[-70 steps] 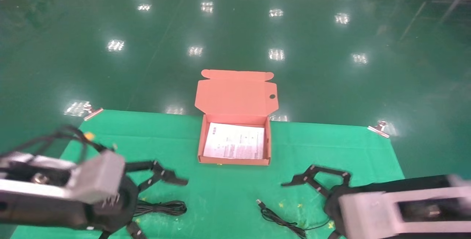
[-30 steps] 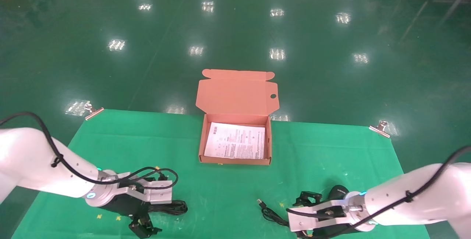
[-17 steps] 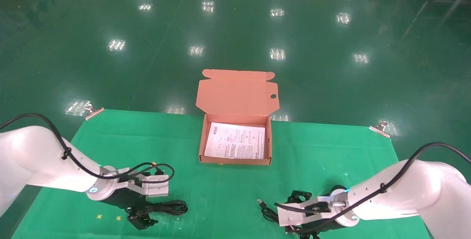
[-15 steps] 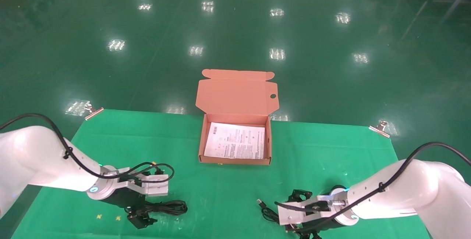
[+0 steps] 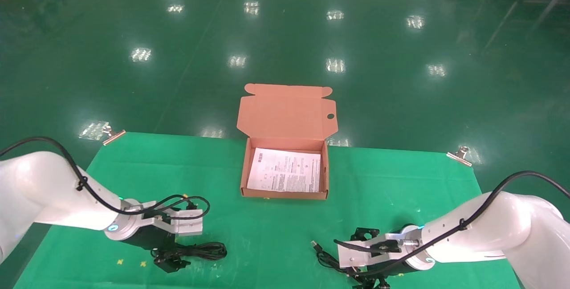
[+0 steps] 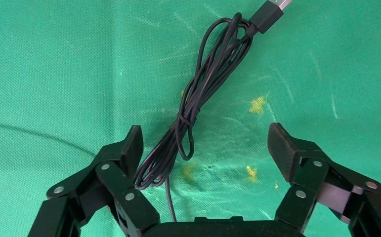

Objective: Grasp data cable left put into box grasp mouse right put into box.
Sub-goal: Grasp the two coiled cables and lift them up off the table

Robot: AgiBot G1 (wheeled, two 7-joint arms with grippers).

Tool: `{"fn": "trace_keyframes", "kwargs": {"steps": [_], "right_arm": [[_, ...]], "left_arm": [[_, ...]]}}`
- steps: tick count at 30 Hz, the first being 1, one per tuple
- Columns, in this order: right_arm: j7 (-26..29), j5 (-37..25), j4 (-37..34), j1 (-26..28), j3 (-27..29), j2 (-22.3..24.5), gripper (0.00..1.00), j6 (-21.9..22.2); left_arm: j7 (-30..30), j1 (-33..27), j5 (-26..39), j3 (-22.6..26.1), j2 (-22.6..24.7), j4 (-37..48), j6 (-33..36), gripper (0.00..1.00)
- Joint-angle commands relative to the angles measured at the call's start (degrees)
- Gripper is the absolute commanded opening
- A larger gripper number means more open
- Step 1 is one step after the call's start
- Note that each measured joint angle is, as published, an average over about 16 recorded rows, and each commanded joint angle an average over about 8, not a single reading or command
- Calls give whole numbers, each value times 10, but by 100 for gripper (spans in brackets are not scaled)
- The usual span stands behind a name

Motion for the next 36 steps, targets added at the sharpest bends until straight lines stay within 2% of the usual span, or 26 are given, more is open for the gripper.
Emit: {"fn": "trace_keyframes", "kwargs": {"steps": [1,36], "right_arm": [[0,0,2,0,0,1,0,-1],[1,3,12,1,1,5,0,-7]], "left_arm": [[-1,0,0,0,-1,-3,1,0],[-2,1,1,1,-7,-17,7,0]]}}
